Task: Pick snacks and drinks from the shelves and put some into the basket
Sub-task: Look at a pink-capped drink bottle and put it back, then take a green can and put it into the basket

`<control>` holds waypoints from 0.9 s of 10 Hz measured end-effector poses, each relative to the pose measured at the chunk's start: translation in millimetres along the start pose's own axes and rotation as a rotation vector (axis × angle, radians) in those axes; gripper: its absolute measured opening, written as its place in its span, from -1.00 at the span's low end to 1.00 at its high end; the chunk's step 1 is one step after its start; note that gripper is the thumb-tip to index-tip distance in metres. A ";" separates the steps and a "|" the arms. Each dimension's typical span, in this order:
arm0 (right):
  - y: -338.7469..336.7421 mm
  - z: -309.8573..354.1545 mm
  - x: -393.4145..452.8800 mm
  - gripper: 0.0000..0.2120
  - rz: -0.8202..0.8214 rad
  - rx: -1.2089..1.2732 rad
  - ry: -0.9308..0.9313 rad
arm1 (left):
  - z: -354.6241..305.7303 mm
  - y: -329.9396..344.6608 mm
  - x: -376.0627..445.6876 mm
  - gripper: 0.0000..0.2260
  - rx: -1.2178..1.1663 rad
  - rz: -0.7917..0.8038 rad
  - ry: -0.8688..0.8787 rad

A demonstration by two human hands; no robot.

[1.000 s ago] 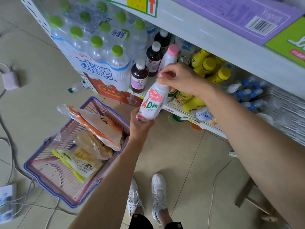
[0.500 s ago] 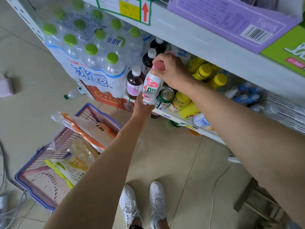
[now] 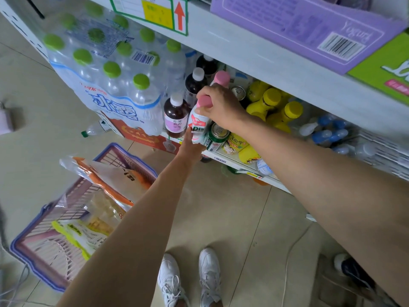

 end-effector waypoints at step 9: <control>39.1 -19.7 -60.4 -0.44 0.107 -0.439 0.161 | 29.6 14.6 -2.4 -0.52 -0.074 0.101 -0.113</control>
Point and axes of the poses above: each hand's wrist, its own x-axis towards the middle knuckle, its own y-axis out of the palm, z = x × y, the point moved 3 cm from there along x, towards the middle knuckle, and after that the axes turned 9 degrees about -z, right-handed, at the moved point
